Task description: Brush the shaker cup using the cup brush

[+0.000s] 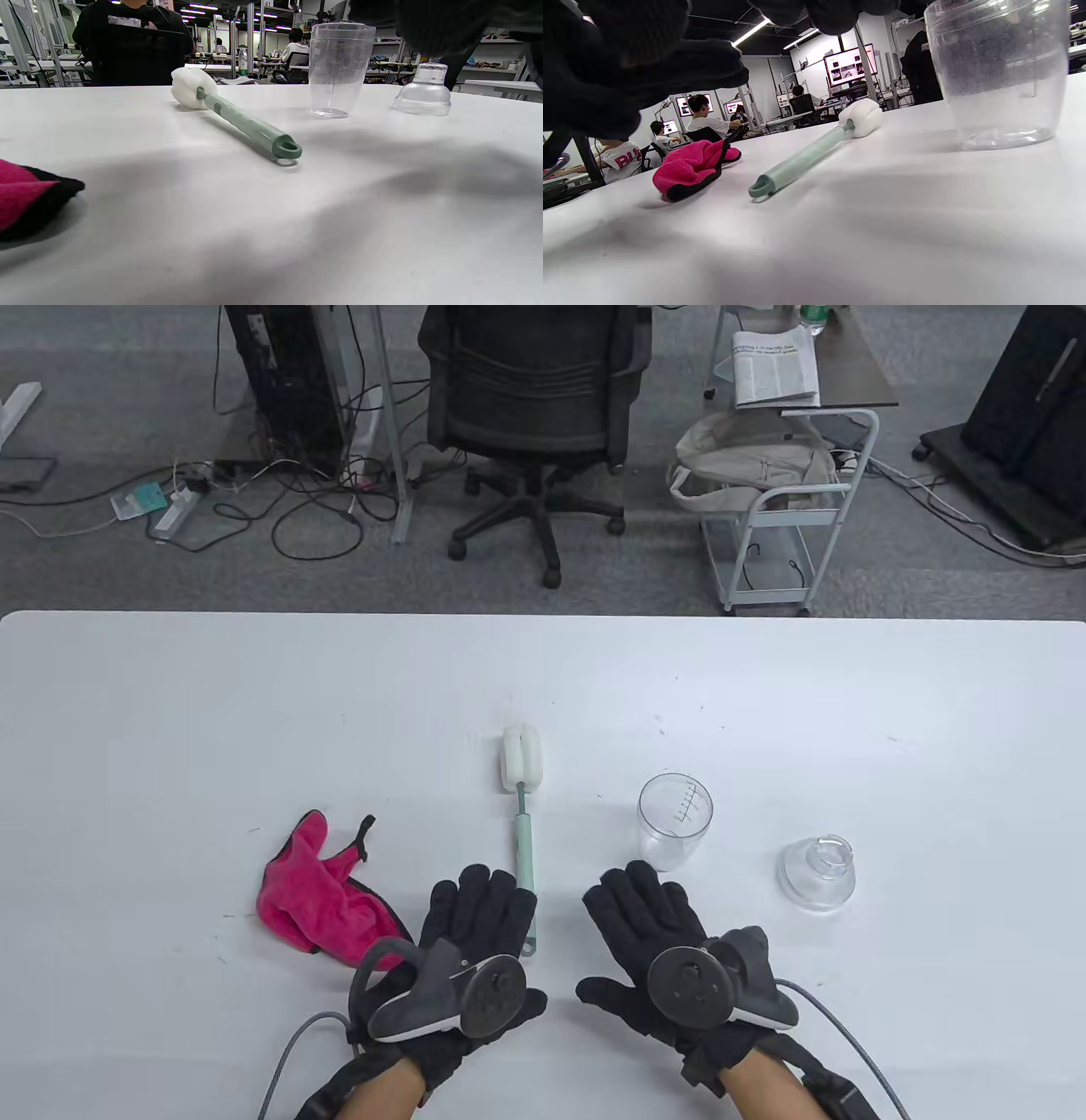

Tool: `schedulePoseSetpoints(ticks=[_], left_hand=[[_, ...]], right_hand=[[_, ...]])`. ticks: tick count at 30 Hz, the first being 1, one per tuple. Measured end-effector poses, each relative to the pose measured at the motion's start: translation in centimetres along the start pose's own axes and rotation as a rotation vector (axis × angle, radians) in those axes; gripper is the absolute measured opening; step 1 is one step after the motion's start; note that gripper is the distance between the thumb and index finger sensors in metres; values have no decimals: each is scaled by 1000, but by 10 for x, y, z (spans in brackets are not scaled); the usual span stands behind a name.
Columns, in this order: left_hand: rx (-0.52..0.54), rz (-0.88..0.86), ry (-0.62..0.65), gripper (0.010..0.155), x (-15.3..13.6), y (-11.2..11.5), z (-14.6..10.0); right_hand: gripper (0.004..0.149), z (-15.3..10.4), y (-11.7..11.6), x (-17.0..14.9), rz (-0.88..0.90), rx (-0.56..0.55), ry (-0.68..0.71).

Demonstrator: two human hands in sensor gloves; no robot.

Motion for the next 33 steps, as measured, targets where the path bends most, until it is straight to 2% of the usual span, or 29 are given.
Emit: schedulePoseSetpoints(ticks=[8,15,18,20,23,25,27,31,33], left_hand=[[-11,13,-21,93,2,4,5],[60,-42,-64,89,-5,-4,4],[125,-96,-161,85,-10,-10,9],[108,-95,-254,83,-10,-13,20],[-56,-94,-443,82,-6,-10,48],[-30,-127,-489,79,-2,-7,68],[-48,-106,-598,77,4,-1,92],[-55,22,-705,74,11,15,117],[-79,77,-713,72,11,22,122]], right_hand=[[83,0,0,-2,-19,-24,-7],[76,-6,15,-11,18,-223,-49],[74,-12,27,-20,48,-326,-58],[74,-15,34,-29,76,-397,-95],[75,-19,41,-45,124,-439,-147],[75,-21,42,-53,153,-453,-171],[74,-25,43,-63,197,-474,-202],[74,-28,44,-67,243,-496,-217],[74,-28,44,-67,244,-497,-214]])
Point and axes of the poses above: the tracker on the back of each hand, its own x axis roughly to the thumb side, its own z axis roughly from the wrist to the fingertips, y = z × x, the point moved 2 cm from there along z, roughly from the wrist to the fingertips, and after that the axes turned 10 degrees about -z, right-handed, at the moved point
